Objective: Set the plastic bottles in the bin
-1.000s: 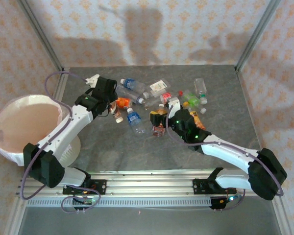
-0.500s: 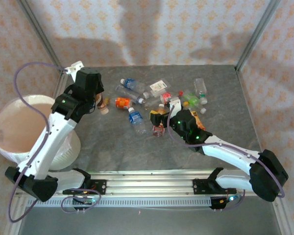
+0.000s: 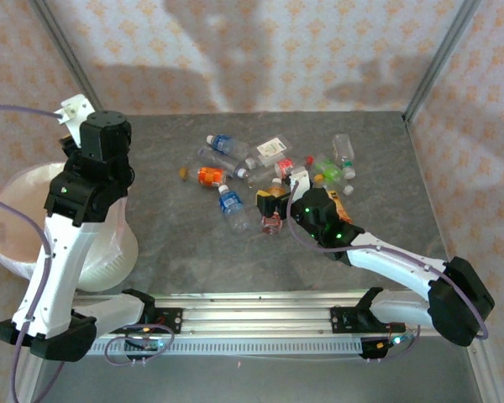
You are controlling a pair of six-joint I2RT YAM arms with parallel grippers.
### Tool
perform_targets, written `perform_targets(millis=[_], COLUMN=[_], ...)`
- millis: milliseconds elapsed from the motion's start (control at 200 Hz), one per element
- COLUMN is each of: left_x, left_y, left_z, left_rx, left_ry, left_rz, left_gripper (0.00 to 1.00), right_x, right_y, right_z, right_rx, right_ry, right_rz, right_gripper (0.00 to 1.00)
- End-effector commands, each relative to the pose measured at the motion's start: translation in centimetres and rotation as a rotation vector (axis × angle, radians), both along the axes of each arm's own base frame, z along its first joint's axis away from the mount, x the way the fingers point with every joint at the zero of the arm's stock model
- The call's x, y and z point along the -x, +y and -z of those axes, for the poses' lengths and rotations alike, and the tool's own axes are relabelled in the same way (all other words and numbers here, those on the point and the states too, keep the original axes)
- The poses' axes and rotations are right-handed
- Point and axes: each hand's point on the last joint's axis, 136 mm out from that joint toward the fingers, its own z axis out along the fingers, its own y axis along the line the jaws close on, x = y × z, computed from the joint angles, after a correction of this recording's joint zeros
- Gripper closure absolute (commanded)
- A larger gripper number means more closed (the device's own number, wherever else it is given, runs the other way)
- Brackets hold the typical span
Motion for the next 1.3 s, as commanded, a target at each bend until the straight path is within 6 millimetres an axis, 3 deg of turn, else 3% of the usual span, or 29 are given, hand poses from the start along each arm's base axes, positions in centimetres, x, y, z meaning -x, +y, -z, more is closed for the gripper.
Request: perform_targets(millis=[0,95,200,400,635,786,1081,1296], left_x=[3.2,4.6,5.3,6.1,7.7,8.8,8.5,7.8], left_y=[2.5,3.8,5.8,9.5,11.5,11.8,11.0,9.9], left_z=[-1.8,-2.4,-1.5,2.2,7.2,9.8,15.0,18.8], left_rx=[-0.104,-0.145,-0.174,-0.042,0.11,0.164,0.239,0.343], left_ry=[0.046,0.074,0.136,0.163,0.233,0.335,0.478,0.472], left_rz=[-0.126,-0.204,-0.29,-0.357,-0.406,-0.429,-0.382,-0.347], left_gripper=[0.59,0.59,0.59,0.59,0.58,0.59,0.59,0.55], right_x=[0.2,0.0,0.0,0.0,0.3,0.5,0.7,0.8], right_y=[0.9,1.4,1.8,2.1,1.7,1.3,1.1,1.1], right_z=[-0.9,0.0,0.2,0.3,0.5,0.8,1.2,1.7], right_rx=[-0.003,0.02,0.024,0.053,0.055,0.053,0.069,0.074], right_ry=[-0.028,-0.004,0.003,0.001,0.012,0.018,0.019,0.03], right_rz=[-0.042,-0.055,-0.072,-0.093,-0.089,-0.078,-0.078,-0.083], right_gripper=[0.01,0.01,0.01,0.01,0.01,0.01,0.01,0.01])
